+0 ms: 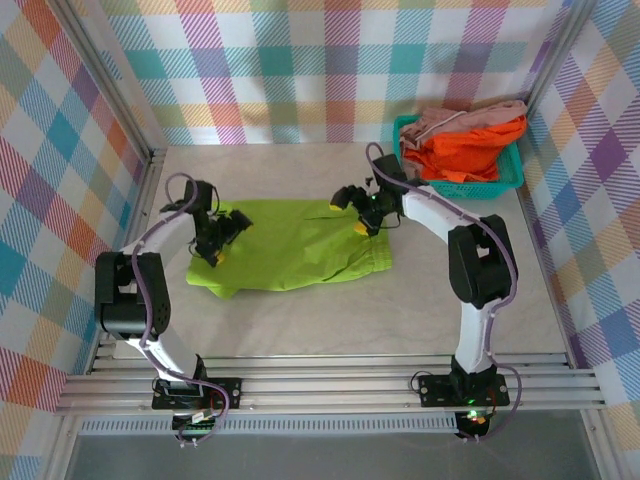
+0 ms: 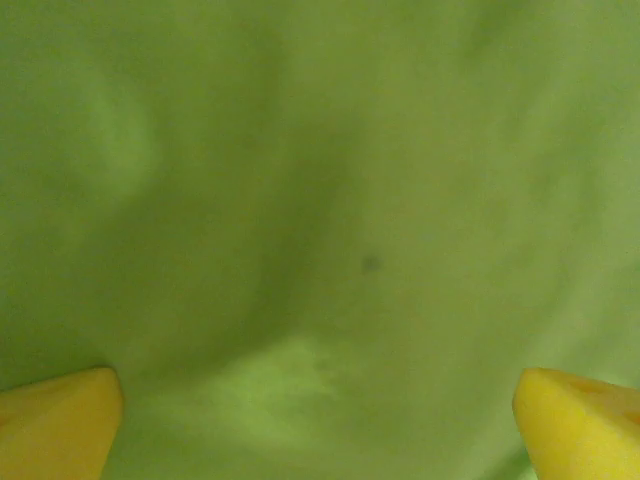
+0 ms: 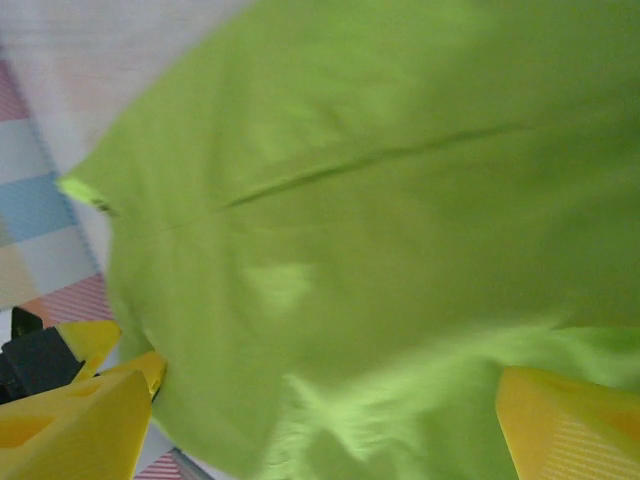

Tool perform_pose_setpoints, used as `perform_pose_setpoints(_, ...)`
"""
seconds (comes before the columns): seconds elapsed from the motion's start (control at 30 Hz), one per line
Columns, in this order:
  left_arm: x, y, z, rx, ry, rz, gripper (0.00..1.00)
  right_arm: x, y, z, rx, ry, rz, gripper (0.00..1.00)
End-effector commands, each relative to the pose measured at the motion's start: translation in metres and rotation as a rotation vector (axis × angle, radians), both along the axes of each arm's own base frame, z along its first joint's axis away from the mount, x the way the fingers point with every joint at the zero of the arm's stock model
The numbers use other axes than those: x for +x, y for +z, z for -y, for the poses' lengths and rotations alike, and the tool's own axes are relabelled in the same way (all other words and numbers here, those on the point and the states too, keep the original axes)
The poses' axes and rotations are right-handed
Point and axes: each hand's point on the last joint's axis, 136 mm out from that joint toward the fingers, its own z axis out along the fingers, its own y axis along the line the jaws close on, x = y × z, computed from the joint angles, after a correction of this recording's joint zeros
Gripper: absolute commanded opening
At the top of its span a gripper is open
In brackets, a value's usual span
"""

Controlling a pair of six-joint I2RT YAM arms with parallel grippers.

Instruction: Fold and stack the shorts

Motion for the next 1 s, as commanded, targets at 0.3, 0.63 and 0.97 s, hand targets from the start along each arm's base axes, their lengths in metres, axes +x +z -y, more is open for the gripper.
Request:
perform_pose_setpoints(0.3, -0.024, 0.067, -0.022, 0.117, 0.042, 0.155, 1.0, -0.02, -0.043, 0.055, -0.088, -0.055, -0.061, 0.9)
perform_pose_setpoints(0.63, -0.125, 0.073, 0.016, 0.083, -0.057, 0.207, 0.8, -0.007, -0.048, 0.086, -0.081, -0.11, -0.062, 0.9)
perform_pose_setpoints(0.97, -0.131, 0.02, 0.048, 0.046, -0.251, 0.441, 0.62, -0.004, -0.047, 0.087, -0.053, -0.111, -0.061, 0.9)
